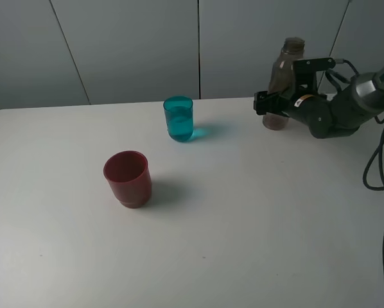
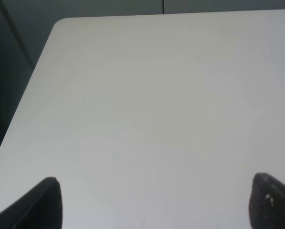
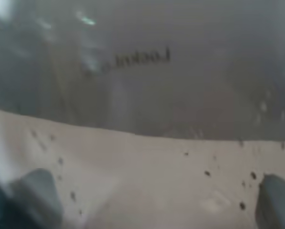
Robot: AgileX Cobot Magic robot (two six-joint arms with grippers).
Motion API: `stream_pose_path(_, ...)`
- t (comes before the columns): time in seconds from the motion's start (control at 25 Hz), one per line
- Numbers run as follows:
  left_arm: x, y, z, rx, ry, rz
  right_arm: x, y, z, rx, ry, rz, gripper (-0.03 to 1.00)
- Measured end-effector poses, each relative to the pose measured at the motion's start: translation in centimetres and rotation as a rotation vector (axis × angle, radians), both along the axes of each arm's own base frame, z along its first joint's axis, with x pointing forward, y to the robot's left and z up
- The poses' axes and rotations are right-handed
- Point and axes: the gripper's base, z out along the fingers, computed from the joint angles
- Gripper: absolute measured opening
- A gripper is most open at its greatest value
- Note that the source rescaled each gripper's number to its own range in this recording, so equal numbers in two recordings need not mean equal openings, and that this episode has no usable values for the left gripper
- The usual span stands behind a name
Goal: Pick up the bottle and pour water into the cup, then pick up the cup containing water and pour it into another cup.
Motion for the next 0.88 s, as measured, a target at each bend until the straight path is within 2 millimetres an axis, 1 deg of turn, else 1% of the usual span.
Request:
stream_pose_path(0.08,0.0,0.0,0.0,0.0,0.0,0.0,-0.6,-0.1,0.1,-0.002,0.009,0.0,0.99)
stream_pose_path(0.2,0.0,0.0,0.0,0.0,0.0,0.0,-2.3,-0.4,0.2,-0.007,0.041,0.0,0.99)
stream_pose_path(0.28,0.0,0.0,0.0,0.0,0.0,0.0,-3.8,-0.7,0.4,-0.012,0.066,0.0,0.99)
stream_pose_path(0.52,0.0,0.0,0.0,0.0,0.0,0.0,-8.4,-1.4,2.0,-0.055,0.1,0.028,0.99)
stream_pose_path(0.6,0.0,0.0,0.0,0.0,0.0,0.0,-9.9,-1.2,2.8,-0.08,0.097,0.088,0.99)
stream_pose_path(0.68,0.0,0.0,0.0,0.0,0.0,0.0,-11.1,-0.8,3.3,-0.113,0.088,0.183,0.99)
stream_pose_path(0.76,0.0,0.0,0.0,0.0,0.0,0.0,-11.9,0.0,3.8,-0.143,0.074,0.31,0.99)
stream_pose_path(0.88,0.0,0.0,0.0,0.0,0.0,0.0,-12.6,0.9,3.8,-0.154,0.08,0.449,0.99)
